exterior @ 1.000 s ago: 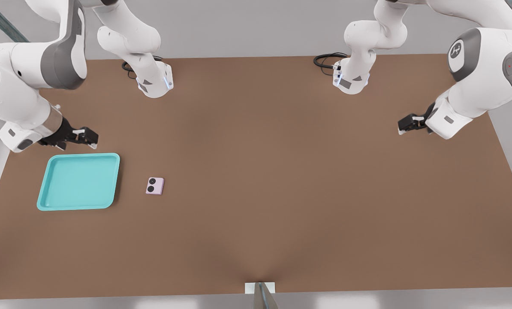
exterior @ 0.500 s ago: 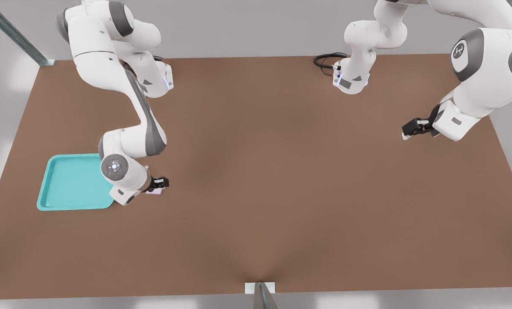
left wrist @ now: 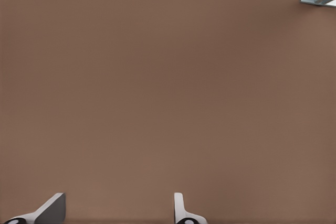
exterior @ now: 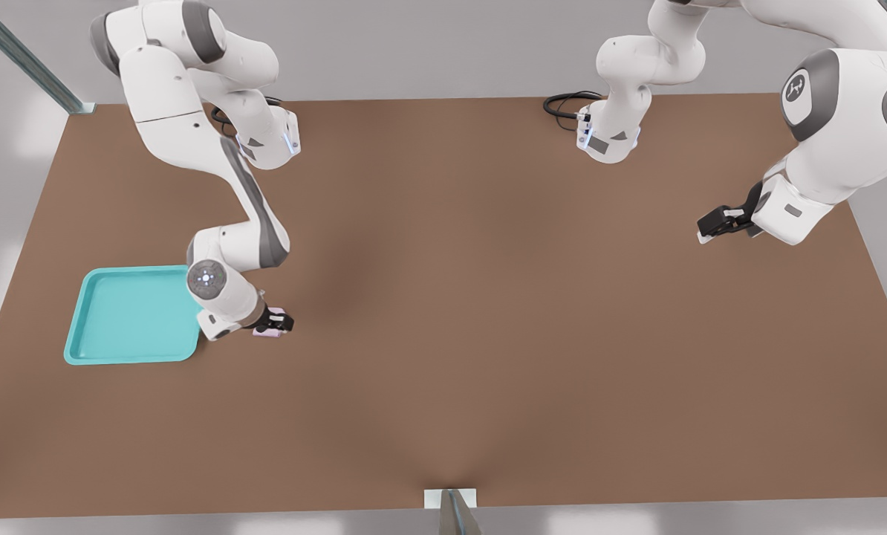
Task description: Keep left arm still and place phone on the tray with right arm
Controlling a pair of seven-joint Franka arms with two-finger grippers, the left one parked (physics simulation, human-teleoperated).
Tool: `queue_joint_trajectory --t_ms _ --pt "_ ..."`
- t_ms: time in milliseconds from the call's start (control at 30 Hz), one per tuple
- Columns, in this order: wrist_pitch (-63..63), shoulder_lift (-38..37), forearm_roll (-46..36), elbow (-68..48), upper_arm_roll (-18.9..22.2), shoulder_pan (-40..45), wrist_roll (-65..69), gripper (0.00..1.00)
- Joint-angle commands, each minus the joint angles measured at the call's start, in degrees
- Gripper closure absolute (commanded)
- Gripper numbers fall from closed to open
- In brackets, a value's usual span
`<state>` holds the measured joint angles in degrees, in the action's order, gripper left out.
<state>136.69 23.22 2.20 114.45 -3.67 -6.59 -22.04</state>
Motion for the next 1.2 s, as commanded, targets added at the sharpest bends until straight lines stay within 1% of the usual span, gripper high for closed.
queue_joint_trajectory --t_ms 0,133,233,267,300,467,733,933,1000,1167 --pt "3.5 0.7 -1.0 0.2 0.0 0.0 -3.8 0.03" --pt "3.9 2.4 -0.9 0.2 0.0 0.0 -1.3 0.03" --pt "6.0 2.5 -1.0 2.1 0.0 0.0 5.3 0.03" --pt "5.9 2.9 -0.9 2.1 0.0 0.0 6.9 0.00" --pt "5.7 3.4 -0.9 2.1 0.0 0.0 11.1 0.00" --pt "6.0 5.3 -1.0 1.9 0.1 0.0 13.0 0.00" --pt "6.2 6.0 -1.1 2.0 0.4 1.1 16.2 0.00" --pt "8.6 4.1 -1.1 7.0 0.4 3.4 17.2 0.00" --pt "8.9 4.7 -2.9 7.0 0.4 3.4 17.4 0.00" --pt "10.3 6.0 -3.0 7.0 0.4 3.3 17.4 0.00"
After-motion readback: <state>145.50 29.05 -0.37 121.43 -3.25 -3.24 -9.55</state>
